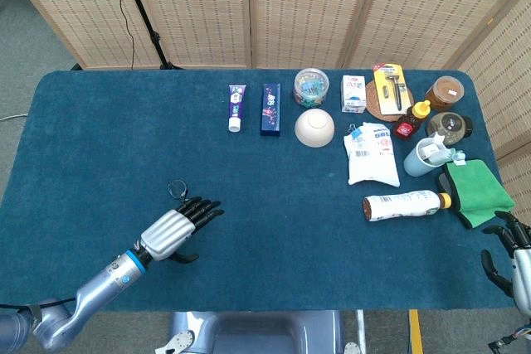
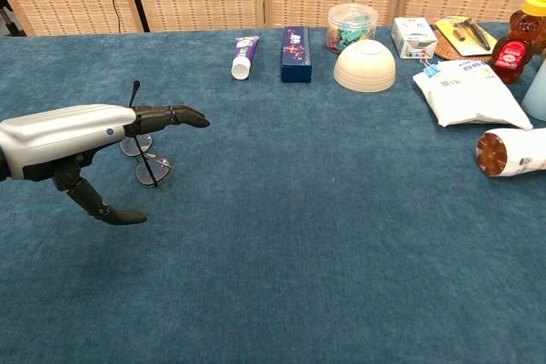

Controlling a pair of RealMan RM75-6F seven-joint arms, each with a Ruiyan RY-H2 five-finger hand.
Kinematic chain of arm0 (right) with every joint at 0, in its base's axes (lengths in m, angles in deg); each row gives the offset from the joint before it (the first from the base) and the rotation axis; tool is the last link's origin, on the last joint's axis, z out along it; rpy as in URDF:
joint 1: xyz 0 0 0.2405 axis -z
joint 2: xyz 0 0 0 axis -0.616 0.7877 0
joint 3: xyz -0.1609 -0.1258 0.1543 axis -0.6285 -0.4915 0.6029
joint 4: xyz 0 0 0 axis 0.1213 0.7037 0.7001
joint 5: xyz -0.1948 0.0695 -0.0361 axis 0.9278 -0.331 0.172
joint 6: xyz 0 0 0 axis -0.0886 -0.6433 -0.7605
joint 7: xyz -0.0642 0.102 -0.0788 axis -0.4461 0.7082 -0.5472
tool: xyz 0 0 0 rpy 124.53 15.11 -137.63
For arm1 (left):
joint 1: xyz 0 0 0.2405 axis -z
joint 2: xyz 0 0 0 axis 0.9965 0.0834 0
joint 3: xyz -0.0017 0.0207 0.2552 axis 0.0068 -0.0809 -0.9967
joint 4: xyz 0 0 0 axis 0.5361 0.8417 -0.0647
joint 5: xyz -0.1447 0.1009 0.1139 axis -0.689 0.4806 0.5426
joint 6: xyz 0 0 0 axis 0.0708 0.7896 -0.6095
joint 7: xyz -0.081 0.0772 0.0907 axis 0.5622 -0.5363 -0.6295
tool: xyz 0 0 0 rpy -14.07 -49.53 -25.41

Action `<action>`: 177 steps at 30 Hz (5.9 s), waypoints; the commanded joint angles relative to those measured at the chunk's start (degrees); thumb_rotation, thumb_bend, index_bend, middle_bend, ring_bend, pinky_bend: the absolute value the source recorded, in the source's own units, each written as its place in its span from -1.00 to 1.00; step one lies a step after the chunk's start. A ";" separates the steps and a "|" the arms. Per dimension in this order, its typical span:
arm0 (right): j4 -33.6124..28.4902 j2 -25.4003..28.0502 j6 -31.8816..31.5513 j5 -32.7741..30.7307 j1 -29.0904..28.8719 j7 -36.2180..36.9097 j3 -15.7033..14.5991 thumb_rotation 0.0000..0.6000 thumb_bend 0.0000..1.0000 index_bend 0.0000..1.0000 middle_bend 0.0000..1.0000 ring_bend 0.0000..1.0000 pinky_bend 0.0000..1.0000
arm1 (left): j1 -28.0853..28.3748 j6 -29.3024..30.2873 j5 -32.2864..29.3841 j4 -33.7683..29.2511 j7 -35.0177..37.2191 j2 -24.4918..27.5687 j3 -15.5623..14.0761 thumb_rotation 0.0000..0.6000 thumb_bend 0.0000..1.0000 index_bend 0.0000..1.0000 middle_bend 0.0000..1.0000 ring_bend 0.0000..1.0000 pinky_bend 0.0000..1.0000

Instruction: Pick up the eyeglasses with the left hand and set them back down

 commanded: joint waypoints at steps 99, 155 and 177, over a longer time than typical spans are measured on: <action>-1.22 0.48 -1.41 0.82 1.15 -0.70 -0.12 1.00 -0.15 -0.22 -0.54 -0.37 -0.24 | -0.97 -1.40 -15.42 13.17 -25.38 -5.21 7.08 0.86 -0.08 -1.00 -1.00 -1.00 -1.00; 0.18 -0.25 0.01 0.13 0.08 0.16 0.85 1.00 -0.15 -0.22 -0.54 -0.37 -0.24 | -5.13 7.81 -15.66 3.96 -19.70 1.56 7.52 0.40 -0.24 -1.00 -1.00 -1.00 -1.00; 2.46 -3.90 5.04 3.29 -4.16 2.92 -0.73 1.00 -0.15 -0.24 -0.54 -0.37 -0.26 | -25.17 30.22 -5.47 -12.52 -12.80 21.07 -2.11 0.38 -0.25 -1.00 -1.00 -1.00 -1.00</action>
